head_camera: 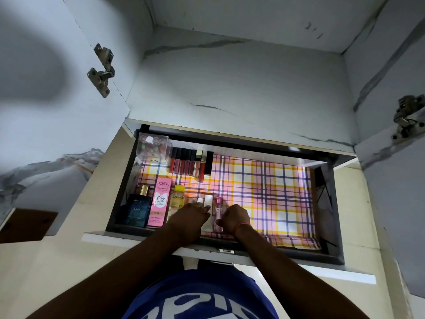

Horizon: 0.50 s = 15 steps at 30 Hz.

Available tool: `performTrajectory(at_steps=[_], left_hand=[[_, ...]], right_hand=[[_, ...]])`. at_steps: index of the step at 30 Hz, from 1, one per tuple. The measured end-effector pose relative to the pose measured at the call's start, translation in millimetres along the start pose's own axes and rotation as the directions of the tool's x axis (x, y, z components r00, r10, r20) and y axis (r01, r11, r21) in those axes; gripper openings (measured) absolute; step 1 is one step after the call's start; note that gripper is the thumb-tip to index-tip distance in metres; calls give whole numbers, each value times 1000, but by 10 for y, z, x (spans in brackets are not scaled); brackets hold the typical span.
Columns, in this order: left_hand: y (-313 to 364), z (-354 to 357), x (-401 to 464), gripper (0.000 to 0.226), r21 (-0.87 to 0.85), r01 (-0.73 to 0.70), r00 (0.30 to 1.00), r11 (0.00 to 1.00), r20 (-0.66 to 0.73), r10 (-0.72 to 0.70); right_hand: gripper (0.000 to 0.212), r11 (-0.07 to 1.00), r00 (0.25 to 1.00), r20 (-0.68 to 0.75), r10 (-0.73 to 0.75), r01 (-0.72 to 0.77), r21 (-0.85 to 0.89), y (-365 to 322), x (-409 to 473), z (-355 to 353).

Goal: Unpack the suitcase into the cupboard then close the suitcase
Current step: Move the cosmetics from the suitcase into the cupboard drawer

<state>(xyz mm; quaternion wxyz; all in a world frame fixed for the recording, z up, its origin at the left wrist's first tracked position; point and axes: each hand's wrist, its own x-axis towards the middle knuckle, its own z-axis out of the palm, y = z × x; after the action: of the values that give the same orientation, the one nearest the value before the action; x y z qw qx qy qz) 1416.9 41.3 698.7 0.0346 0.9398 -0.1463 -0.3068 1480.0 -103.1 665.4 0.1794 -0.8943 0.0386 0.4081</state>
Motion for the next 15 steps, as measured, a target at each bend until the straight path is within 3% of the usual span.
performTrajectory(at_steps=[11,15], left_hand=[[-26,87,30,57,-76,16,998,997,-57,-20],[-17,94,4,49,-157,14,989,987,-141,-37]], right_hand=[[36,997,997,50,-64,66,-44,0,9,23],[34,998,997,17,-70,69,9,-12,-35,-36]])
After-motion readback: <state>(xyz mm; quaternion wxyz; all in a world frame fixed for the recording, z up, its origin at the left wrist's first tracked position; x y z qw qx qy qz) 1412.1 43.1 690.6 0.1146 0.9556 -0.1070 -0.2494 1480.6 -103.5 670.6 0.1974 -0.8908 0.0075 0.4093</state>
